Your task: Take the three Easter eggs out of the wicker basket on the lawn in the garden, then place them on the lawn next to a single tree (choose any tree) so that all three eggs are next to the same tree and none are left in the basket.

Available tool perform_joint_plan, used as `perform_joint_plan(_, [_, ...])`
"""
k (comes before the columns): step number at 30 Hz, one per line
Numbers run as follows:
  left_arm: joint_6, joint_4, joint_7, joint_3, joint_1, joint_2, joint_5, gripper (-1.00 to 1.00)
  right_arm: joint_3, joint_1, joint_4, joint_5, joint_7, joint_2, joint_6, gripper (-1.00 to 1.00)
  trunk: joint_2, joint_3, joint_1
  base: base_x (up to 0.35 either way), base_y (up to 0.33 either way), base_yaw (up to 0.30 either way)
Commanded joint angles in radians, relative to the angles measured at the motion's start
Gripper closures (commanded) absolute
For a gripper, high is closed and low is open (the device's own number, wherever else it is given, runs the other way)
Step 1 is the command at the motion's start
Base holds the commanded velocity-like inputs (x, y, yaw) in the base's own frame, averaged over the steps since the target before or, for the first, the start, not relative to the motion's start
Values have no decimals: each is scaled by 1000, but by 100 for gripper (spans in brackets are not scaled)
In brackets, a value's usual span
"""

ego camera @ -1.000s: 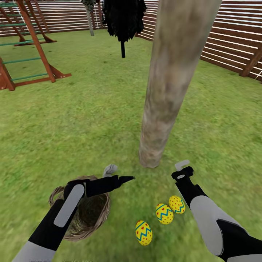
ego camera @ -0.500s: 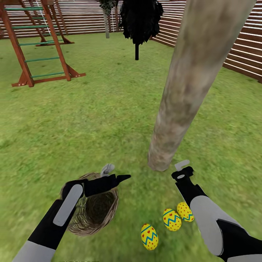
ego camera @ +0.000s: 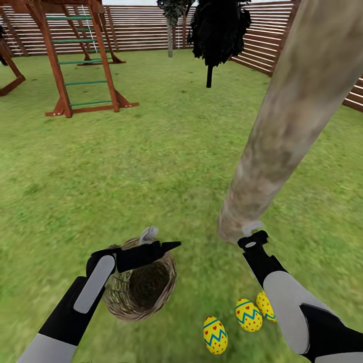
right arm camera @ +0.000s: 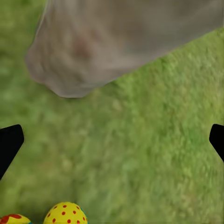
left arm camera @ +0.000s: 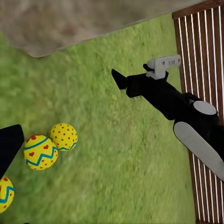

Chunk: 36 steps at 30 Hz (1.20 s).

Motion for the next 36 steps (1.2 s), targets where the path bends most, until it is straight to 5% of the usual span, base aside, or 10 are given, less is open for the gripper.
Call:
perform_joint_plan(1, [2,0,-6,-1,-1,0,-6,-100,-4,0,-1,7,0,1,4,-100,0,1,0,0,0,209])
perform_joint_plan(7, [1,2,-5,-1,-1,0,-7,-100,-4,12,0,12,2,26,8,-100,0,7,0,0,0,180])
perform_joint_plan(36, [-3,14,-5,-1,-1,-1,-7,-100,-4,21,-8,12,3,26,7,-100,0,8,0,-7,0,5])
